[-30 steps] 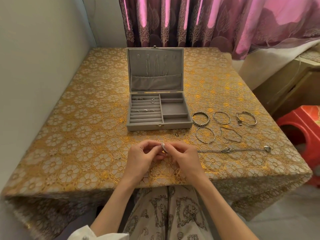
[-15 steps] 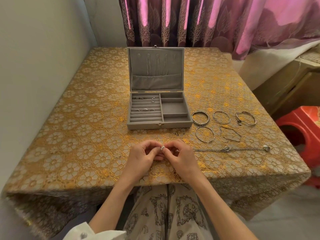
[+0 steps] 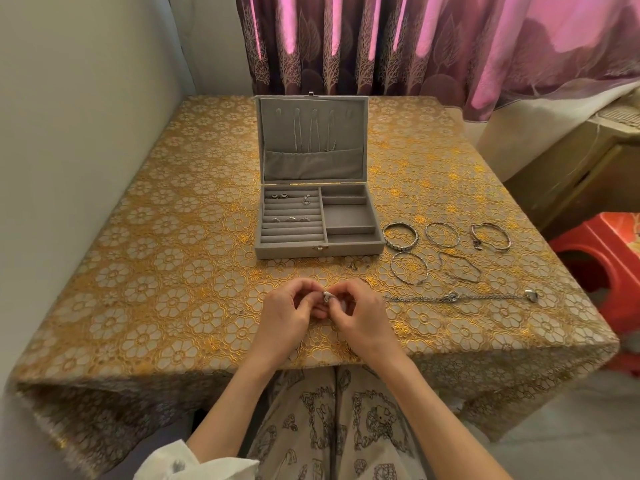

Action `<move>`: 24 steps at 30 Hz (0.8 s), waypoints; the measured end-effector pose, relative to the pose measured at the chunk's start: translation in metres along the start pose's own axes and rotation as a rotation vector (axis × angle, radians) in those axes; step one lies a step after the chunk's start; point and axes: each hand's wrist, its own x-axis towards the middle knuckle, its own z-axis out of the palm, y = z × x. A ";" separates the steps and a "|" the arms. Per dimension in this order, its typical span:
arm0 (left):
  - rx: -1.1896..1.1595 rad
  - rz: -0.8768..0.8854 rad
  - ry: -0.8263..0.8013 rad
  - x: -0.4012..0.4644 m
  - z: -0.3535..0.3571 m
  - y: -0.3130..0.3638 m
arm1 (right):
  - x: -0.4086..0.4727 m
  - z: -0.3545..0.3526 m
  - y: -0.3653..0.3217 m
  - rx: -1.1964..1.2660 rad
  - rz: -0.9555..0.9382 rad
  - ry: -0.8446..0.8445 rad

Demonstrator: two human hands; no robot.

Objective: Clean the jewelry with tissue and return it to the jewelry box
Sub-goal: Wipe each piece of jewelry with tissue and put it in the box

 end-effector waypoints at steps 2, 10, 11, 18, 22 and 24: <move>0.033 0.028 0.031 -0.001 0.003 -0.001 | -0.001 0.000 0.001 -0.007 -0.008 -0.007; -0.076 0.021 0.089 -0.002 0.000 0.003 | 0.002 -0.010 0.000 0.348 0.189 0.023; -0.085 0.025 0.071 -0.002 -0.001 0.003 | 0.003 -0.012 -0.002 0.420 0.220 0.019; -0.059 0.089 0.003 -0.002 -0.003 0.000 | 0.005 -0.024 -0.007 0.552 0.271 -0.133; -0.054 0.115 0.000 -0.001 -0.003 -0.002 | 0.007 -0.029 -0.007 0.578 0.277 -0.251; -0.052 0.123 0.010 -0.001 -0.003 -0.004 | 0.008 -0.029 -0.008 0.532 0.248 -0.255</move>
